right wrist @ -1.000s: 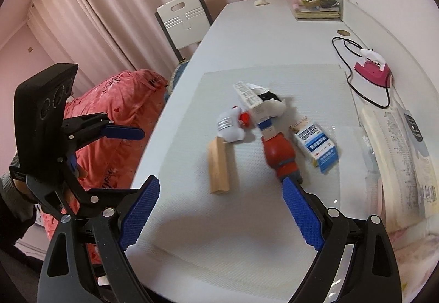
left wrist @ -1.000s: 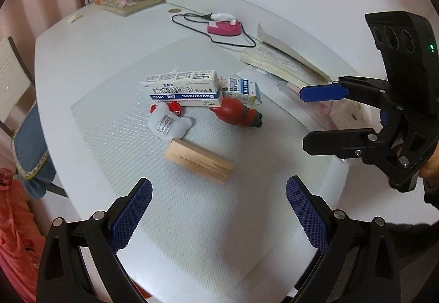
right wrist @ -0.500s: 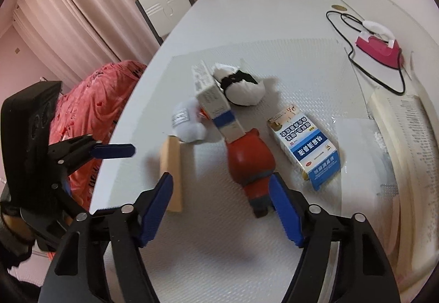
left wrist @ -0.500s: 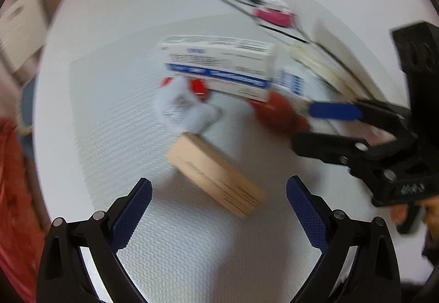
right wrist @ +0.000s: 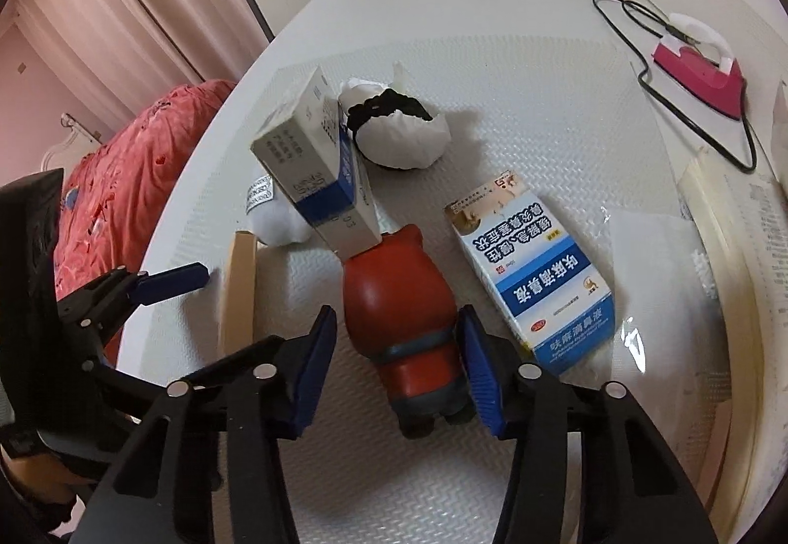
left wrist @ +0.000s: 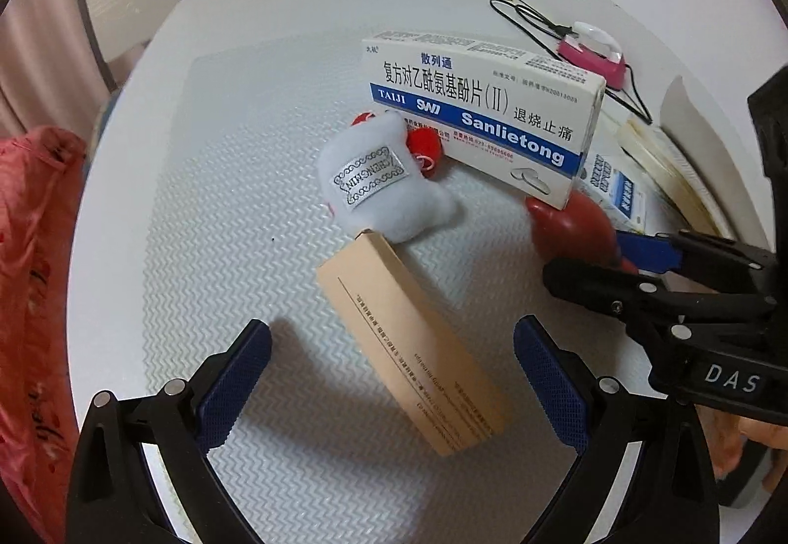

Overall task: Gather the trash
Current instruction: 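Grasp the wooden block with the left tool while the right tool grasps the red bear figurine, then carry the wooden block and red bear with both tools over the orange bin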

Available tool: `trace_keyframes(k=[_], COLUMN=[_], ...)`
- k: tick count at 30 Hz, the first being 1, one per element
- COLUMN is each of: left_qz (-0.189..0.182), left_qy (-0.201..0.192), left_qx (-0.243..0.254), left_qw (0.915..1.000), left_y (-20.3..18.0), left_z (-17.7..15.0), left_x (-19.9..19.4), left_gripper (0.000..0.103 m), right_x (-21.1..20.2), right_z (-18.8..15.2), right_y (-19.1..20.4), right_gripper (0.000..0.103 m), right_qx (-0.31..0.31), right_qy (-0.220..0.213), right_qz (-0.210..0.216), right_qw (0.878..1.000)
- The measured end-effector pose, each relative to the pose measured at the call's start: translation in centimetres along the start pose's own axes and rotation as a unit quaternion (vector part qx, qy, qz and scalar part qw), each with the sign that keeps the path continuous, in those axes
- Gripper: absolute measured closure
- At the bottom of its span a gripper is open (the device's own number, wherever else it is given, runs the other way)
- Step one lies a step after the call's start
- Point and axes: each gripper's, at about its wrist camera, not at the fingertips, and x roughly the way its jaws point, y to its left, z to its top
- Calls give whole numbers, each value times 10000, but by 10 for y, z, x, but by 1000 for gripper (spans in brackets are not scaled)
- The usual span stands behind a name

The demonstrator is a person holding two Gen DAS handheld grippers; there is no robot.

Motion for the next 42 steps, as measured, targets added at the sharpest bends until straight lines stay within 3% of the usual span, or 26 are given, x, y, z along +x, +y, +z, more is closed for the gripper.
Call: trace_keyframes(k=[3,4,8,10,12,18,24,35,42], left_qz=[-92,-118,-11,12,-49,-534,-741,-726,-589], left_qy=[-36,-40,-59,-56,-39,136,144,-108,-343], left_qx=[6,56,351,480,448,380,630,1294,1386], left_qw=[10000,9999,9994,9988,9990,9978,9952,9889,9880], left_y=[3,5,15,22,32,40,38,41,65], left_z=[0,0,-7,-9,-8,-15,-30,-45,-55], left_x=[-2,-3,-12,-16,-18,-25,-53,-125,-168], left_gripper=[7,12,38,59,70,71,71,71,71], right_x=[-1,-1,-3,-3,-3,-9,-26,-76,-100], right_z=[-2,-2,-5,-5,-6,-15,-26,-42,-40], right_y=[0,-1,1,0,2,16,27,65,107], right_gripper=[61,61,62,62,62,62,63,63,63], right_qx=[-40,-6,-35,-26,-27,-148,-206,-651,-1197], right_qy=[-33,-49,-84,-90,-84,-14,42,-65,-235], right_qz=[-15,19,-7,3,35,334,540,733,892], right_qw=[10000,10000,10000,10000,10000,9993,9983,9952,9885])
